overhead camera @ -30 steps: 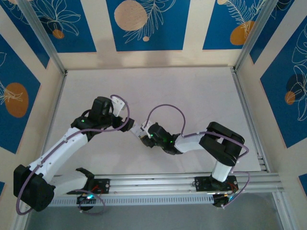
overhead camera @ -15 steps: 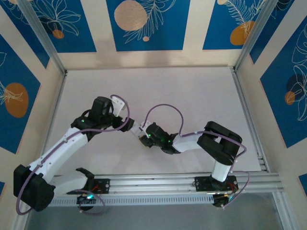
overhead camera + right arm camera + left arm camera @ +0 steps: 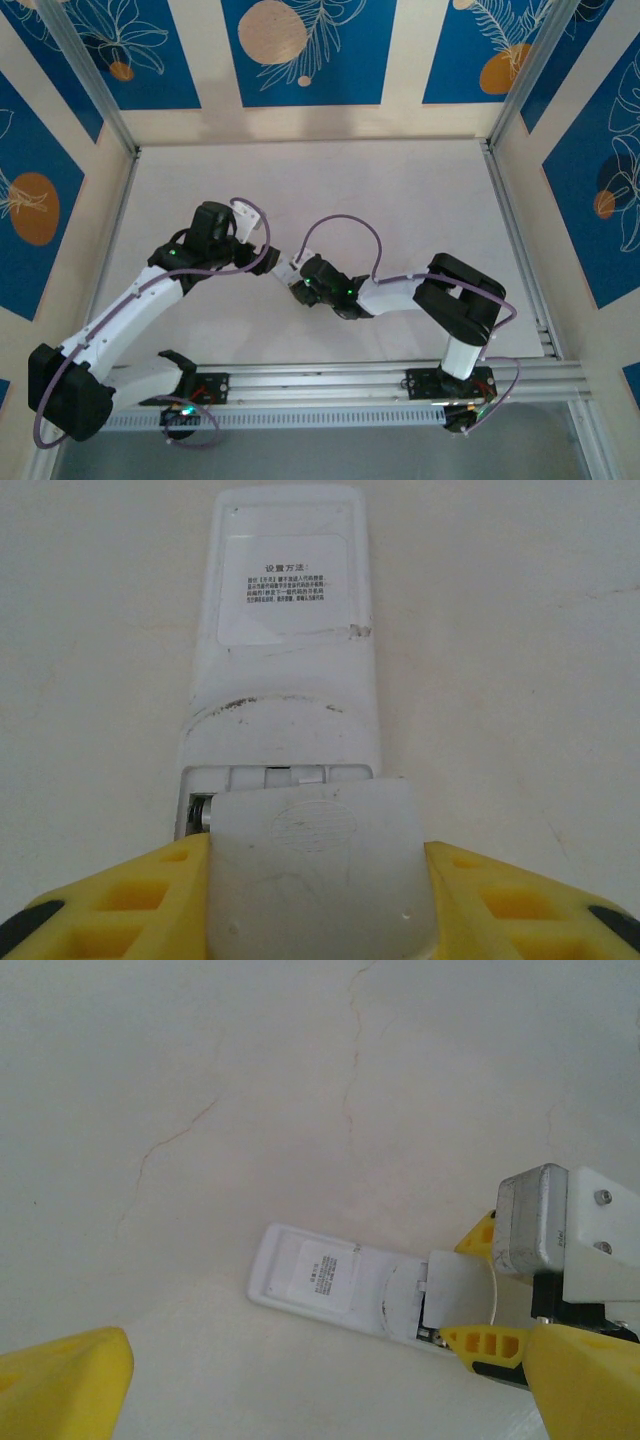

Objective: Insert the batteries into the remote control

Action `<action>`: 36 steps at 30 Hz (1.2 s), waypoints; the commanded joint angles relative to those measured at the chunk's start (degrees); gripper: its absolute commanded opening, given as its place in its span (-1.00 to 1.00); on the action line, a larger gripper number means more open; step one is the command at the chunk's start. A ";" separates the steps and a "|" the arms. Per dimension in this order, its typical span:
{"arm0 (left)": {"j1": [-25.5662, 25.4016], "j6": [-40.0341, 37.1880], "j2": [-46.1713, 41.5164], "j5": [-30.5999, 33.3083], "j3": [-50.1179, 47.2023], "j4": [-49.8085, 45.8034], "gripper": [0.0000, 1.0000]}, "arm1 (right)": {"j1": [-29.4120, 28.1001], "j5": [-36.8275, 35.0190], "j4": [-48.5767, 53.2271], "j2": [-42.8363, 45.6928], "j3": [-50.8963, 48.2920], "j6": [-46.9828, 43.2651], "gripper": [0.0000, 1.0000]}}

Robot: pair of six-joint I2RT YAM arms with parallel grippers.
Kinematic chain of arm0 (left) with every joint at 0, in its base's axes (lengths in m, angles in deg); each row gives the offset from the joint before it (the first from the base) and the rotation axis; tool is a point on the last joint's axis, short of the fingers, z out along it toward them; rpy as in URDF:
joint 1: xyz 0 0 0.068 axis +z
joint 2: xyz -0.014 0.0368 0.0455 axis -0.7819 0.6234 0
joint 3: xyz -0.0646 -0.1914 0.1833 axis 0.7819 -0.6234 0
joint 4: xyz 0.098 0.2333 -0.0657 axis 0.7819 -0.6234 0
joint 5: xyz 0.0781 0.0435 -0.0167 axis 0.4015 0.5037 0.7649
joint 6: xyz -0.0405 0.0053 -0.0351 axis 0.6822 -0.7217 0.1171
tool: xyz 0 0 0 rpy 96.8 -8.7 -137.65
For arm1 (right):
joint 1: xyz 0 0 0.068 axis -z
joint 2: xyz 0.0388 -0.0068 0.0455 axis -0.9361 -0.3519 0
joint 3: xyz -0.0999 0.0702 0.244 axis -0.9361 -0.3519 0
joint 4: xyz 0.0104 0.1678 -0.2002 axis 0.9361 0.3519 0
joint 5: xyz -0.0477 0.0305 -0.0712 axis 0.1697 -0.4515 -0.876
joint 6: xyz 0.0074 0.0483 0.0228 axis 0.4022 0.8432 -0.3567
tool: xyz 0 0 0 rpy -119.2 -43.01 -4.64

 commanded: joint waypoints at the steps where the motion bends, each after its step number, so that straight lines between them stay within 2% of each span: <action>1: 0.62 0.08 -0.29 -0.08 1.75 -0.68 0.99 | -0.54 -0.67 1.29 0.84 2.06 1.29 -0.10; 36: 0.62 -0.01 -0.09 -0.25 1.62 -0.72 0.99 | -1.96 -1.11 3.43 -1.51 3.77 1.33 -0.09</action>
